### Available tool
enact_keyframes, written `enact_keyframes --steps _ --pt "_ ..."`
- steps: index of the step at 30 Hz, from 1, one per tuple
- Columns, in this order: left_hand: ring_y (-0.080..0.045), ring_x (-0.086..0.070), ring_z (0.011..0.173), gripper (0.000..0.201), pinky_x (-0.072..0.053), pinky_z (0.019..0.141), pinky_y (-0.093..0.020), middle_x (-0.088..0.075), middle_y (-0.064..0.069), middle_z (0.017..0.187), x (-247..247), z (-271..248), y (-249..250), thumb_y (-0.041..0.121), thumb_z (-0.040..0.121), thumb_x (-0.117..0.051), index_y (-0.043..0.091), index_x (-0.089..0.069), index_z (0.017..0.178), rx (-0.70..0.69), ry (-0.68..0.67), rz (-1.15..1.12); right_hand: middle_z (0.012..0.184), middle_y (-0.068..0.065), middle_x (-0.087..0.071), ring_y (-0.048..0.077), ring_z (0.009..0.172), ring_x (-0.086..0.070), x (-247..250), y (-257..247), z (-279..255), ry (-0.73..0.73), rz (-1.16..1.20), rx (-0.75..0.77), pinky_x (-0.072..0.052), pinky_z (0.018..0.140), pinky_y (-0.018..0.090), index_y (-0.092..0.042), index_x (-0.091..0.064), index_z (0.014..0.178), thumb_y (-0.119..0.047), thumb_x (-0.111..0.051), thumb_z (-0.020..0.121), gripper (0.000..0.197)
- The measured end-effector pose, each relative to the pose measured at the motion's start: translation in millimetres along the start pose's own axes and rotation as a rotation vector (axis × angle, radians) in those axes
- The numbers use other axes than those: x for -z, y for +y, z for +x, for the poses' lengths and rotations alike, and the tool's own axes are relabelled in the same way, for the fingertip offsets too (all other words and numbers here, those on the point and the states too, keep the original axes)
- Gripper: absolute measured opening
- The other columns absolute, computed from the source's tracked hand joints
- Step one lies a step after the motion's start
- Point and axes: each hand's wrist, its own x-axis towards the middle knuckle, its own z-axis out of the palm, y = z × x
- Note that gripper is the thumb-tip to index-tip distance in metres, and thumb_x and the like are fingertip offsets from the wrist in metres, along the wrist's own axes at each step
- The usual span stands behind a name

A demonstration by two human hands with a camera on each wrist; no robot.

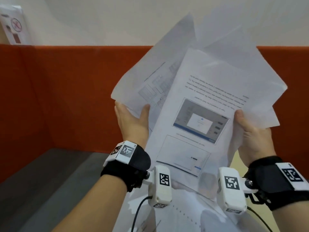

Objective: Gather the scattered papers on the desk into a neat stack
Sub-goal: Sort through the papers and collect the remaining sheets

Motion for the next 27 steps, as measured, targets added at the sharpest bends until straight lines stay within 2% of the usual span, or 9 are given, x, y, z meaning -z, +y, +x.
enact_keyframes --steps 3,6,8,12,16,19,22,24,27 --pt "-0.018 -0.051 0.105 0.046 -0.045 0.093 -0.023 -0.046 -0.006 0.118 3.7 3.2 8.0 0.017 0.084 -0.07 0.002 -0.052 0.124 -0.153 0.089 0.128 0.119 0.002 -0.07 0.01 0.106 -0.068 -2.4 -2.3 1.6 0.008 -0.014 -0.003 -0.053 0.097 0.03 -0.006 -0.058 0.128 -0.031 -0.07 0.084 0.053" --pt "-0.027 -0.055 0.101 0.02 -0.052 0.09 -0.045 -0.042 0.002 0.105 5.3 0.6 10.4 0.015 0.085 -0.067 0.004 -0.066 0.103 -0.277 0.107 0.183 0.1 -0.011 -0.069 -0.012 0.077 -0.068 -2.5 -2.1 3.0 -0.003 -0.029 -0.007 -0.053 0.069 0.007 -0.015 -0.064 0.112 -0.016 -0.06 0.094 0.018" --pt "-0.03 -0.056 0.1 0.014 -0.051 0.086 -0.052 -0.046 0.005 0.101 5.4 -3.4 9.1 0.022 0.085 -0.067 0.01 -0.068 0.092 -0.269 0.067 0.204 0.105 -0.007 -0.07 -0.009 0.081 -0.068 -2.6 0.1 2.4 0.006 -0.061 0.012 -0.054 0.072 0.009 -0.014 -0.064 0.113 -0.019 -0.06 0.095 0.02" --pt "-0.027 -0.064 0.103 0.022 -0.046 0.098 -0.052 -0.07 0.003 0.102 2.6 -7.4 -2.6 0.045 0.07 -0.069 0.038 -0.058 0.087 0.118 -0.12 0.041 0.122 0.006 -0.069 0.019 0.112 -0.066 0.0 3.6 2.0 0.018 -0.089 -0.02 -0.051 0.098 0.034 -0.003 -0.057 0.129 -0.034 -0.066 0.089 0.051" --pt "-0.025 -0.065 0.104 0.027 -0.046 0.093 -0.03 -0.07 -0.001 0.103 -1.1 -8.8 -13.0 0.021 0.084 -0.071 0.013 -0.067 0.11 0.423 -0.206 -0.148 0.12 0.004 -0.071 0.013 0.107 -0.069 -0.9 -4.2 -2.8 -0.039 -0.068 -0.011 -0.056 0.087 0.021 -0.006 -0.062 0.127 -0.029 -0.061 0.091 0.042" --pt "-0.024 -0.065 0.097 0.029 -0.052 0.095 -0.042 -0.072 -0.015 0.11 -3.8 -12.9 -15.7 0.019 0.089 -0.067 0.002 -0.066 0.112 0.518 -0.27 -0.211 0.121 0.001 -0.07 0.012 0.107 -0.069 -0.9 -6.1 -3.3 -0.052 -0.047 0.014 -0.057 0.086 0.021 -0.008 -0.061 0.128 -0.036 -0.065 0.078 0.058" --pt "-0.025 -0.062 0.085 0.009 -0.052 0.079 -0.038 -0.07 -0.012 0.091 -3.6 0.3 -16.3 0.014 0.091 -0.063 0.005 -0.065 0.093 0.402 -0.134 -0.193 0.11 -0.009 -0.072 0.003 0.098 -0.07 -0.6 -6.5 -0.1 -0.029 -0.063 0.023 -0.055 0.085 0.02 -0.019 -0.066 0.116 -0.031 -0.064 0.083 0.034" --pt "-0.023 -0.063 0.09 0.017 -0.053 0.083 -0.036 -0.069 -0.009 0.098 -1.5 12.5 -8.0 0.01 0.092 -0.06 0.003 -0.064 0.107 0.294 -0.04 -0.202 0.103 -0.015 -0.07 -0.003 0.091 -0.069 3.4 -5.2 3.5 0.002 -0.063 0.034 -0.054 0.082 0.018 -0.026 -0.066 0.101 -0.025 -0.063 0.089 0.012" --pt "-0.016 -0.062 0.092 0.026 -0.051 0.08 -0.028 -0.068 -0.012 0.112 7.8 34.6 10.8 0.011 0.094 -0.056 0.002 -0.059 0.119 0.152 0.041 -0.138 0.101 -0.016 -0.066 -0.007 0.087 -0.065 7.9 -0.6 10.1 0.022 -0.091 0.061 -0.053 0.077 0.012 -0.023 -0.064 0.106 -0.019 -0.059 0.095 0.013"
